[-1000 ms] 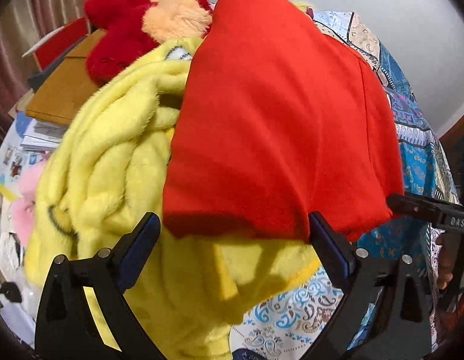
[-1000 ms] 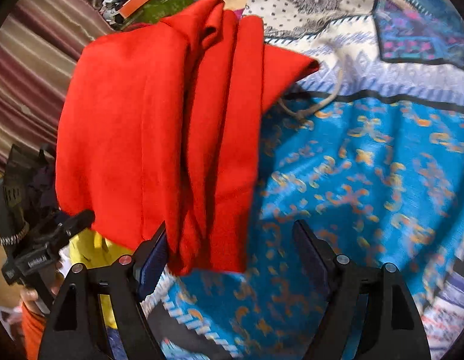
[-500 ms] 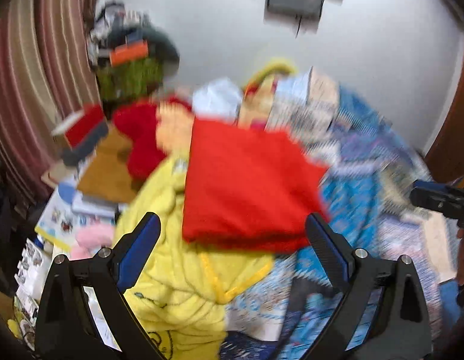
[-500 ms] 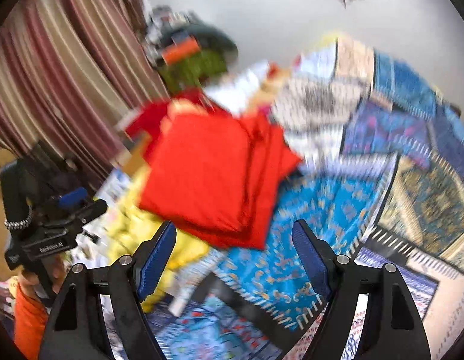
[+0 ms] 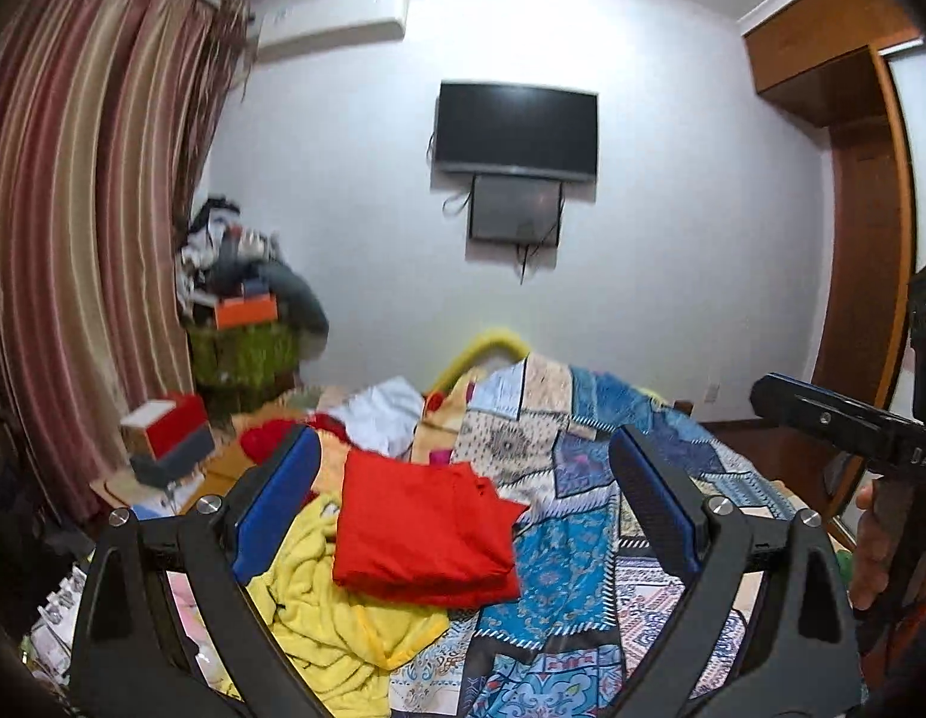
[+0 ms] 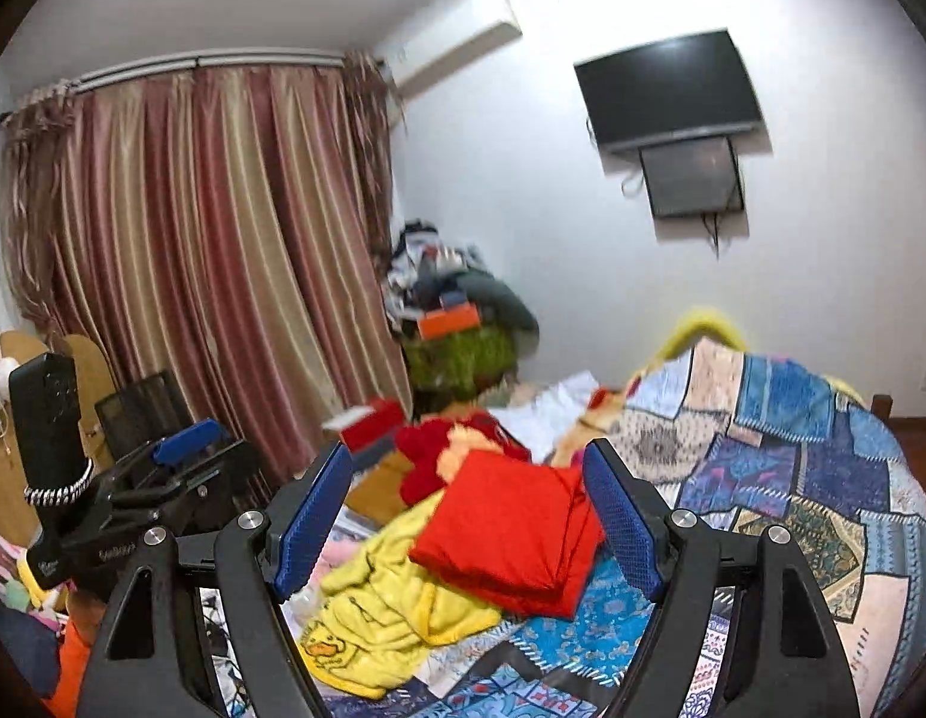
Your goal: Fold large clothes
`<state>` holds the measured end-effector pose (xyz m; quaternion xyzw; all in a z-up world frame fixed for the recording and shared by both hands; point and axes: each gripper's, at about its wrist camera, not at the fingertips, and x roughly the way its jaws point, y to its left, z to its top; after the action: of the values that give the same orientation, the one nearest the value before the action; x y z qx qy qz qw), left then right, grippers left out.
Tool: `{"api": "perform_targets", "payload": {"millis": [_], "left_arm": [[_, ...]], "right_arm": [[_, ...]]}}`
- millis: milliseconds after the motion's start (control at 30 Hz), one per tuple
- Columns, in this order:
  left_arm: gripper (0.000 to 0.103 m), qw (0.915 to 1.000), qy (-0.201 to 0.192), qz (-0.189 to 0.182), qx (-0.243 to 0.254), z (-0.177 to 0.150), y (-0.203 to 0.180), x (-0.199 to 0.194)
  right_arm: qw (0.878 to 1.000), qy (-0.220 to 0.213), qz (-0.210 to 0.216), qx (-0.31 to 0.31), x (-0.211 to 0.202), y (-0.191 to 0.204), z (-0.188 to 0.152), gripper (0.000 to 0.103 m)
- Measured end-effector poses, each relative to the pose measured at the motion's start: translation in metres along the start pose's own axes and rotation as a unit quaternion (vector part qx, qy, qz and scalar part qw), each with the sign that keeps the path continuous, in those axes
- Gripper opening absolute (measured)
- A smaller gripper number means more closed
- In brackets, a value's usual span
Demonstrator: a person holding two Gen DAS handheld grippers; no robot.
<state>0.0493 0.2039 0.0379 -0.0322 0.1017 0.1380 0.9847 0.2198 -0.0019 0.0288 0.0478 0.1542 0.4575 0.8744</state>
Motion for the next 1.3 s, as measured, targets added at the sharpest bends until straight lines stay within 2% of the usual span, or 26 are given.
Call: {"api": "perform_targets", "payload": {"millis": [133,300,667,833,900,1100,1300], "left_arm": [[0.098,0.9994,-0.028,0.018,0.010,-0.008,-0.010,-0.030],[0.098,0.9990,-0.042,0.010,-0.006,-0.018,-0.012,-0.053],[0.098,0.9992,-0.040,-0.001,-0.005,-0.023,-0.022,-0.061],[0.101,0.9991,-0.041,-0.004,-0.004,-0.024,-0.025,-0.064],[0.102,0.9992,-0.040,-0.005,-0.005,-0.024,-0.025,-0.063],[0.103,0.9995,-0.029,-0.004,-0.010,-0.024,-0.026,-0.056],[0.103,0.9997,-0.021,0.005,-0.010,-0.026,-0.028,-0.051]], "right_arm": [[1.000,-0.018,-0.009,-0.006,-0.030,0.016,-0.011,0.078],[0.999,-0.033,-0.026,-0.019,-0.059,0.033,-0.021,0.078],[0.997,-0.045,-0.050,-0.032,-0.080,0.048,-0.028,0.078],[0.997,-0.044,-0.060,-0.029,-0.078,0.046,-0.028,0.084],[0.997,-0.040,-0.064,-0.026,-0.076,0.045,-0.029,0.090],[0.995,-0.046,-0.086,-0.030,-0.077,0.044,-0.031,0.103],[0.994,-0.049,-0.094,-0.033,-0.077,0.043,-0.030,0.103]]}}
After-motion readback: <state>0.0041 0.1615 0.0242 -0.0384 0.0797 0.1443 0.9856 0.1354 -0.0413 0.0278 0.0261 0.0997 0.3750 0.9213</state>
